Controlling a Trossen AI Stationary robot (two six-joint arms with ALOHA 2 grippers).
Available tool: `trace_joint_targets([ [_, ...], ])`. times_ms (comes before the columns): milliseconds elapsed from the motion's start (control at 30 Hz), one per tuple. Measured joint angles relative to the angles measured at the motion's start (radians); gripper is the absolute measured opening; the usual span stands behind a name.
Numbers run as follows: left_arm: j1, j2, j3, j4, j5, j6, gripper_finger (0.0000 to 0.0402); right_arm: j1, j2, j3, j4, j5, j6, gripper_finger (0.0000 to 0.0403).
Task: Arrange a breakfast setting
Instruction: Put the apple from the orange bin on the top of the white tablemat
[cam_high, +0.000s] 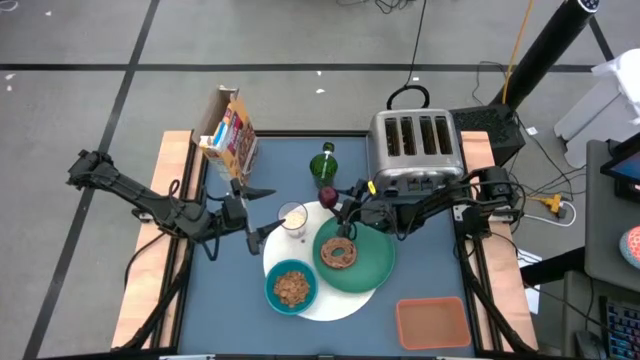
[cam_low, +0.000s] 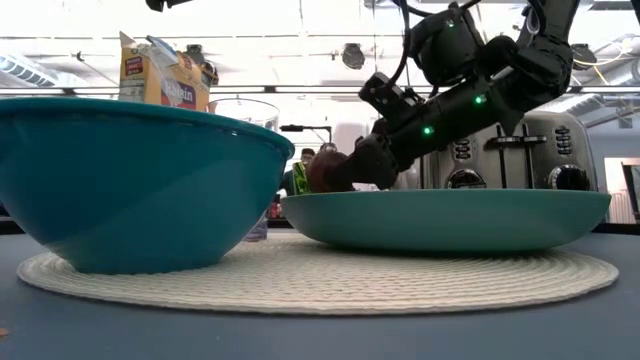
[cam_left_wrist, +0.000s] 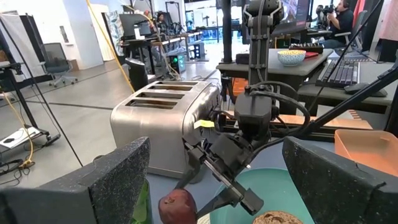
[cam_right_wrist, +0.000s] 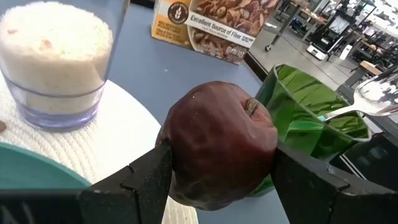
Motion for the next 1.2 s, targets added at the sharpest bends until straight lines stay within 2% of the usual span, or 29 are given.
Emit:
trace_joint_targets([
  [367,0.0,0.0,0.0,0.0,0.0,-0.002,0.0372,0.0,0.0,0.0,-0.093,0.0,0.024,0.0239],
  [1200,0.0,0.0,0.0,0.0,0.0,-0.003,0.0372,-0.002,0.0,-0.025,-0.098,-0.002,0.045,0.0242],
])
